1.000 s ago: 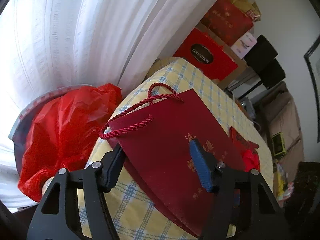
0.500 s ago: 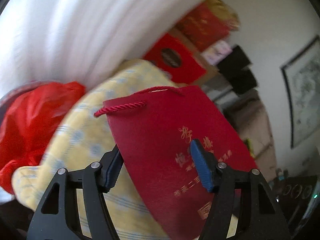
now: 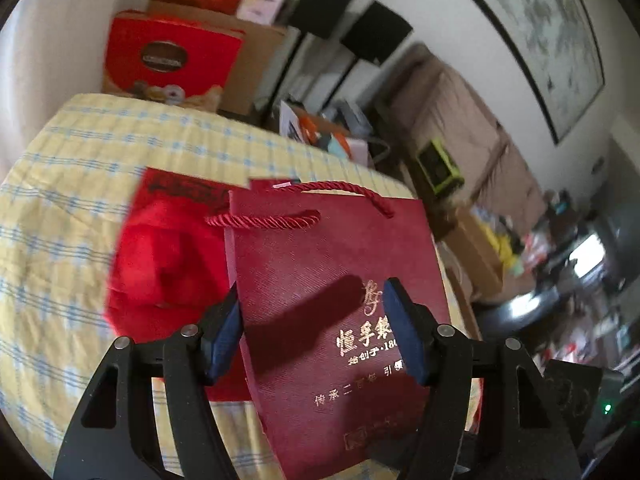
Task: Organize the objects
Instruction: 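Grasp the dark red paper bag by its edge with the left gripper, then carry the dark red paper bag toward the cardboard box with the left gripper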
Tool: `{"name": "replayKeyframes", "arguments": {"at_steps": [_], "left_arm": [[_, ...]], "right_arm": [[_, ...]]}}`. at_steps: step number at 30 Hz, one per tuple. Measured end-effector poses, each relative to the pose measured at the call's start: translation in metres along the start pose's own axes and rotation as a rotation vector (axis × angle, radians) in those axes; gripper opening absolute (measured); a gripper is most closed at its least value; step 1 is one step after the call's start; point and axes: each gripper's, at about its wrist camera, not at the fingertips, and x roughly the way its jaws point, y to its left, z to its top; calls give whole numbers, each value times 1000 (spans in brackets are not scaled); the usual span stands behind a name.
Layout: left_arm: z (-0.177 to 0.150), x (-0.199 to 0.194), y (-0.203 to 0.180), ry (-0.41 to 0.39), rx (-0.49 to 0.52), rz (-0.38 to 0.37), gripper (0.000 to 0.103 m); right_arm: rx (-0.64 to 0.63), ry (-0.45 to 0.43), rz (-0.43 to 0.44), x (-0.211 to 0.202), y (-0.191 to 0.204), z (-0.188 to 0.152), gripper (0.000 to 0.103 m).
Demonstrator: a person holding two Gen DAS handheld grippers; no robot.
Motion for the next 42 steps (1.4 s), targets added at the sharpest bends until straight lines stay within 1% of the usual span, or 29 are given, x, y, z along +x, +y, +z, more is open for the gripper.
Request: {"name": "replayKeyframes", "arguments": {"at_steps": [1, 2, 3, 4, 5, 6, 7, 8, 10, 12, 14, 16, 18, 19, 21, 23, 24, 25, 26, 27, 28, 29, 30, 31, 33, 35, 37, 39, 42], "left_arm": [[-1, 2, -5, 5, 29, 86, 65], [-3, -1, -11, -3, 51, 146, 65], [-4, -4, -13, -20, 76, 200, 66], [-3, -9, -15, -36, 95, 231, 68], [-6, -15, -16, -44, 102, 244, 73], [-6, -18, -14, -47, 101, 251, 76], [-5, -21, -9, -42, 94, 266, 76], [-5, -23, -5, -34, 86, 280, 76], [-6, -19, 4, 4, 72, 299, 76], [-6, -9, 8, 39, 66, 295, 76], [-11, 2, 8, 74, 75, 293, 76], [-16, 10, 7, 98, 80, 287, 76], [-19, 13, 3, 119, 84, 253, 76], [-20, 14, 0, 128, 86, 232, 76], [-22, 19, -6, 152, 95, 210, 76], [-27, 30, -11, 191, 99, 190, 76], [-30, 37, -13, 210, 94, 172, 74], [-31, 39, -16, 210, 93, 166, 74], [-33, 40, -20, 197, 100, 180, 69], [-34, 40, -24, 187, 106, 202, 66], [-34, 39, -28, 178, 104, 222, 65], [-34, 39, -29, 169, 98, 234, 61], [-33, 38, -30, 160, 93, 237, 57], [-32, 35, -32, 147, 87, 232, 55], [-31, 26, -38, 116, 88, 221, 48], [-29, 17, -46, 81, 104, 215, 47], [-29, 7, -58, 38, 136, 228, 46], [-29, -2, -71, -6, 162, 234, 46], [-32, -15, -90, -58, 186, 214, 46]], "right_arm": [[-14, 23, -17, 0, -3, -2, 28], [-24, 35, -32, 0, -4, -4, 29], [-34, 45, -45, -2, -5, -4, 30], [-46, 50, -55, -6, -5, -4, 36], [-58, 49, -66, -10, -5, -4, 46], [-71, 41, -82, -15, -6, -2, 50], [-84, 20, -101, -23, -7, 1, 54], [-90, -2, -118, -30, -9, 2, 54], [-82, -49, -164, -43, -17, 11, 60], [-56, -92, -195, -52, -31, 18, 61], [-50, -104, -233, -46, -42, 28, 63], [-84, -92, -286, -35, -46, 35, 62], [-94, -80, -304, -22, -49, 46, 60], [-87, -77, -285, -17, -53, 50, 60], [-64, -61, -210, -6, -56, 55, 60], [-61, -40, -173, 6, -56, 56, 59], [-68, -31, -165, 11, -54, 58, 55], [-82, -29, -150, 13, -51, 56, 47], [-90, -25, -135, 15, -49, 58, 41], [-98, -20, -129, 16, -47, 57, 40], [-112, -21, -145, 15, -45, 54, 38], [-125, -22, -158, 13, -44, 52, 37], [-127, -26, -167, 11, -44, 50, 35], [-116, -34, -172, 7, -45, 49, 34], [-89, -53, -164, 0, -49, 50, 32], [-76, -84, -157, -13, -50, 47, 29], [-100, -121, -161, -30, -44, 44, 27], [-125, -154, -178, -45, -37, 41, 26], [-136, -201, -214, -68, -32, 36, 26]]}}
